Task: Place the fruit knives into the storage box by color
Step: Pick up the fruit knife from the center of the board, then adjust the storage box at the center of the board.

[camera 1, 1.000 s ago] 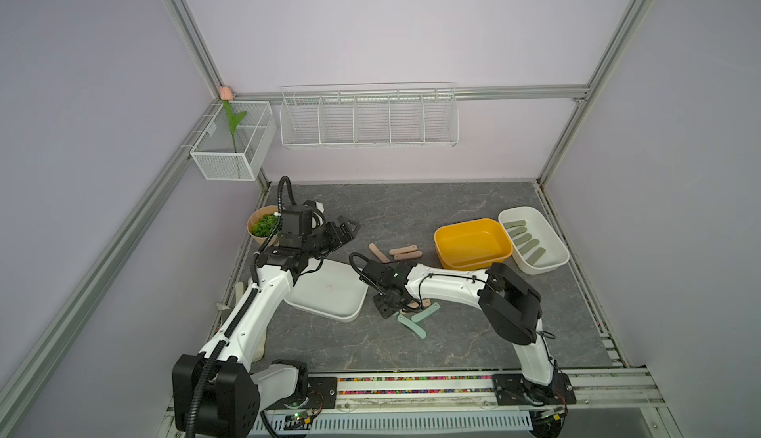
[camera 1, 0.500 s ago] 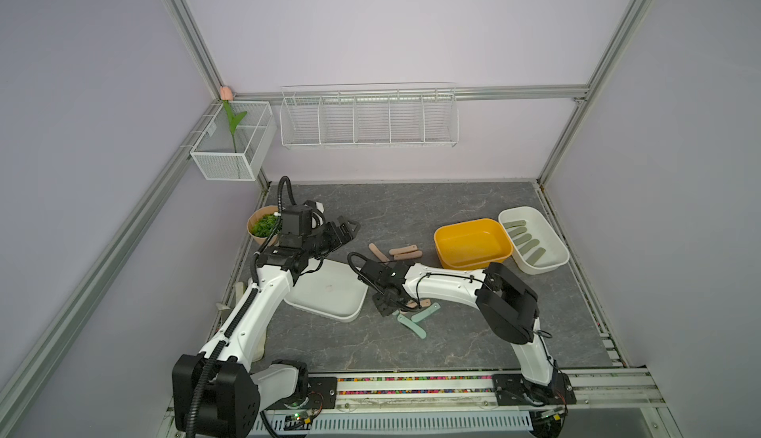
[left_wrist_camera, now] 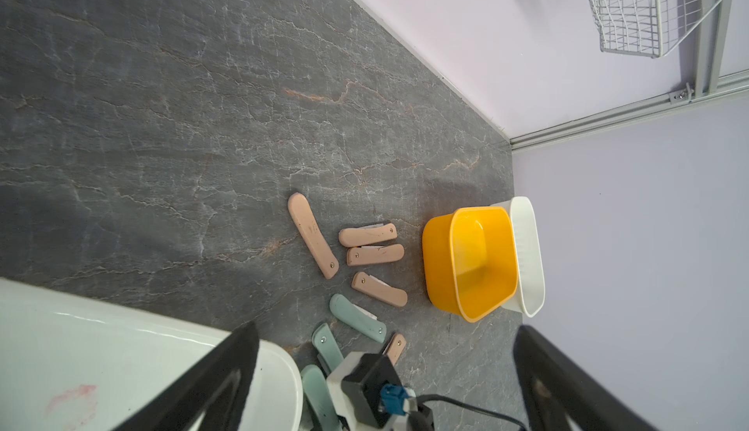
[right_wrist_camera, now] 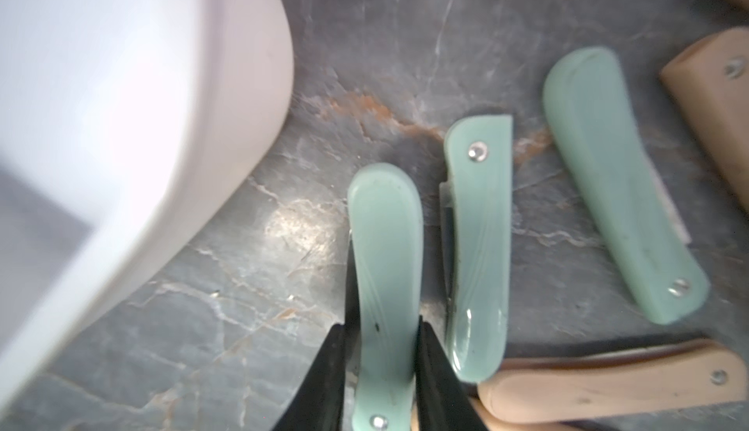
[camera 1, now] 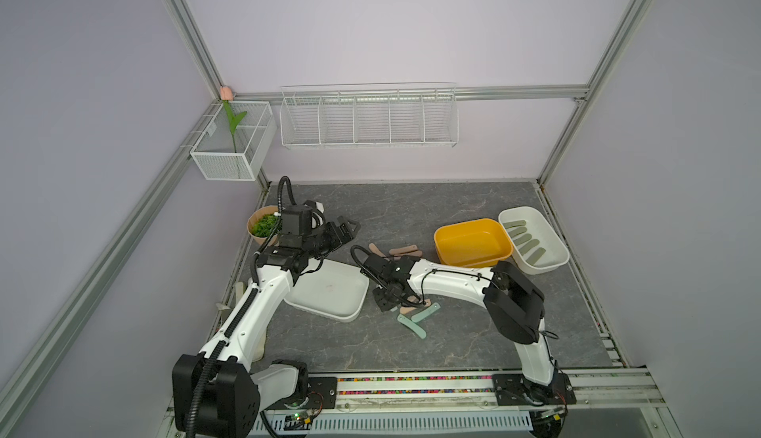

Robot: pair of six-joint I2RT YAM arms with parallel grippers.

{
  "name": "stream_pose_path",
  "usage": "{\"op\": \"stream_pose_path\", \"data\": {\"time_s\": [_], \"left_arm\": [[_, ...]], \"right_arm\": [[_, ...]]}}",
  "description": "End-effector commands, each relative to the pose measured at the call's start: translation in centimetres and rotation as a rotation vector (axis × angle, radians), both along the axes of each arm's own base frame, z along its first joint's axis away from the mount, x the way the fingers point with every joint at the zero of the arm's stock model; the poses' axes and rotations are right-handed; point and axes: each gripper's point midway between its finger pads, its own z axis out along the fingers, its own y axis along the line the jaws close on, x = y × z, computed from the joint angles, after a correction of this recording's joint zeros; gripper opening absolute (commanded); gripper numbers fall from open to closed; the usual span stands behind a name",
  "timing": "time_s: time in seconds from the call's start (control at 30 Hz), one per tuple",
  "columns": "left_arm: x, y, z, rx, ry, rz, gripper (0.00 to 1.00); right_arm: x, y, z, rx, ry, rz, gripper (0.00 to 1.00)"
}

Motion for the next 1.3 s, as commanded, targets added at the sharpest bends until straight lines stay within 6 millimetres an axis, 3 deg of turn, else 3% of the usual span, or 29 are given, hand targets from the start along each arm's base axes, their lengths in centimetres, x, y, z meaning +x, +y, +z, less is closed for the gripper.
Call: {"op": "stream_pose_path", "data": {"time_s": [0.0, 0.2, 0.3, 0.6, 0.77, 0.93, 1.07, 1.27], "left_arm": [[0.5, 0.0, 1.6, -0.002, -0.034, 0.009, 0.99], [0.6, -0.1, 2.0, -0.005, -0.037, 0.008, 0.99], [0.5, -0.2, 2.2, -0.006, -0.038, 0.001, 0.99], [0.3, -2.7, 2.5, 0.007, -0.041, -0.054, 0.99], [0.0, -5.7, 2.2, 0.017, -0.034, -0.103, 0.99], [-0.1, -8.5, 2.2, 0.022, -0.039, -0.15, 0.99], [-0.2, -10.0, 2.2, 0.014, -0.036, -0.173, 0.99], [-0.3, -10.5, 2.2, 0.013, -0.036, -0.182, 0.99]], "right_arm": [[1.0, 0.4, 4.0, 0.104, -0.039, -0.028, 0.29], [3.2, -1.2, 7.0, 0.152, -0.08, -0.073, 0.29], [4.9, -2.9, 8.6, 0.17, -0.11, -0.108, 0.29], [10.0, -11.4, 11.0, 0.178, -0.166, -0.252, 0.29], [12.1, -16.2, 10.7, 0.175, -0.167, -0.333, 0.3], [13.6, -19.0, 9.8, 0.177, -0.16, -0.378, 0.3], [14.2, -20.0, 7.8, 0.155, -0.13, -0.382, 0.3], [14.5, -19.9, 4.6, 0.118, -0.076, -0.364, 0.29]]}}
